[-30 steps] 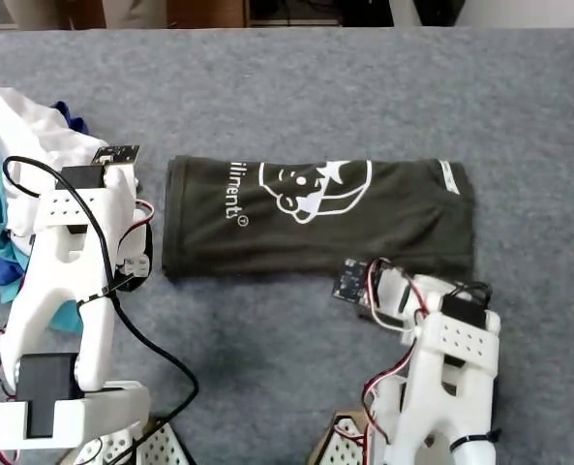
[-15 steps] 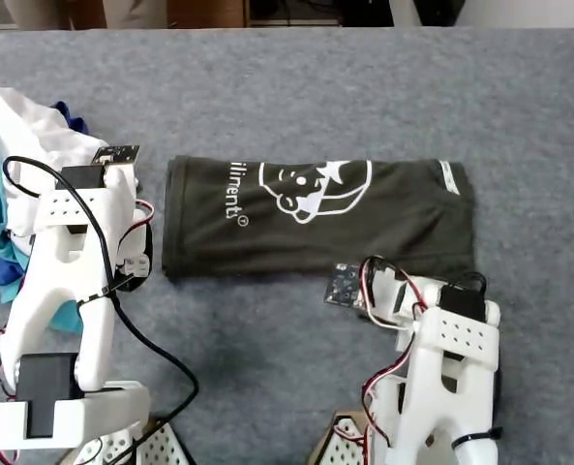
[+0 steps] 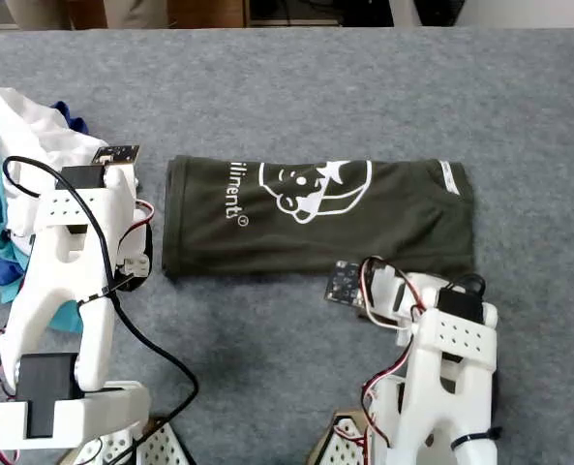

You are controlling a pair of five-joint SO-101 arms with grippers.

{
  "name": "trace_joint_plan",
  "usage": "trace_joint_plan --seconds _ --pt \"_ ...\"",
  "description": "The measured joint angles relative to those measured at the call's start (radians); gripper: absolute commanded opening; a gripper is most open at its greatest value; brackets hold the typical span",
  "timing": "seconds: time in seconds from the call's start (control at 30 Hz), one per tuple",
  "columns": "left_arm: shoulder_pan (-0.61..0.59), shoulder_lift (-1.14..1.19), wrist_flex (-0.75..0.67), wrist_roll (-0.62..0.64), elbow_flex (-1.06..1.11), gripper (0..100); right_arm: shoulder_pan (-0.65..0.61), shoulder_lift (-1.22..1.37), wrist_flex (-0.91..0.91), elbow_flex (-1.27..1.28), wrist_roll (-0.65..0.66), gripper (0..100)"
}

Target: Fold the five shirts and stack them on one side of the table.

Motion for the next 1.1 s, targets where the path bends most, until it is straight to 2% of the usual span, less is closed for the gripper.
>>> trace_joint_plan --seconds 0.6,0.8,0.9,1.1 --pt "0.0 0.0 0.0 0.0 0.0 2 0.002 0.0 -0.041 0.098 0.025 23.9" --pt "0.0 0.0 0.0 0.0 0.0 2 0.06 -0.008 -0.074 0.069 0.025 23.9" --pt "0.0 0.0 0.0 0.0 0.0 2 0.081 -0.041 -0.018 0.011 0.025 23.9" --pt "0.0 0.0 0.0 0.0 0.0 2 0.046 -0.152 0.238 -0.094 0.031 23.9"
